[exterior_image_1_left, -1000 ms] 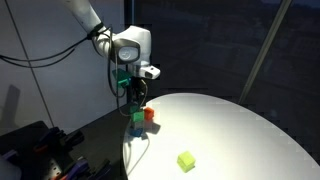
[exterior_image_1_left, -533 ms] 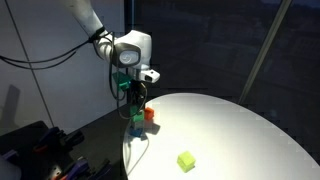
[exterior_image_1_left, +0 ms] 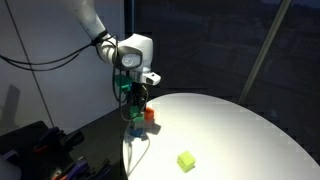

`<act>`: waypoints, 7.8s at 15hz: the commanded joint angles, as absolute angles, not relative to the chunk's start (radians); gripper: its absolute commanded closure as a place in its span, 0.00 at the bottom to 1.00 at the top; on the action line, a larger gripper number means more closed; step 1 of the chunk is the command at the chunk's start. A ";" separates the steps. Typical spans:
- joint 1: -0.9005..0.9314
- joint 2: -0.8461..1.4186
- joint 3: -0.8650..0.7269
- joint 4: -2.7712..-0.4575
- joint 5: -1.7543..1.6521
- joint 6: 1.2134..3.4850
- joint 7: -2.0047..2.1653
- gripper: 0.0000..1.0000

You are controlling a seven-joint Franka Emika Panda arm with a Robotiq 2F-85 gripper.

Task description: Pick up the green block from the gray block and put it on the lime green block

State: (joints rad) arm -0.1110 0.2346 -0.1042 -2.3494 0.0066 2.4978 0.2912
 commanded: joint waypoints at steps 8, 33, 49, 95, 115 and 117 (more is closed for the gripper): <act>-0.097 0.282 -0.121 -2.309 0.015 2.496 0.273 0.34; -0.133 0.150 -0.185 -2.310 0.021 2.406 0.306 0.77; -0.219 0.221 -0.246 -2.229 0.076 2.407 0.280 0.77; -0.352 0.597 -0.316 -1.865 0.234 2.329 0.386 0.77; -0.341 0.602 -0.321 -1.884 0.217 2.359 0.375 0.77; -0.342 0.604 -0.321 -1.882 0.218 2.361 0.376 0.77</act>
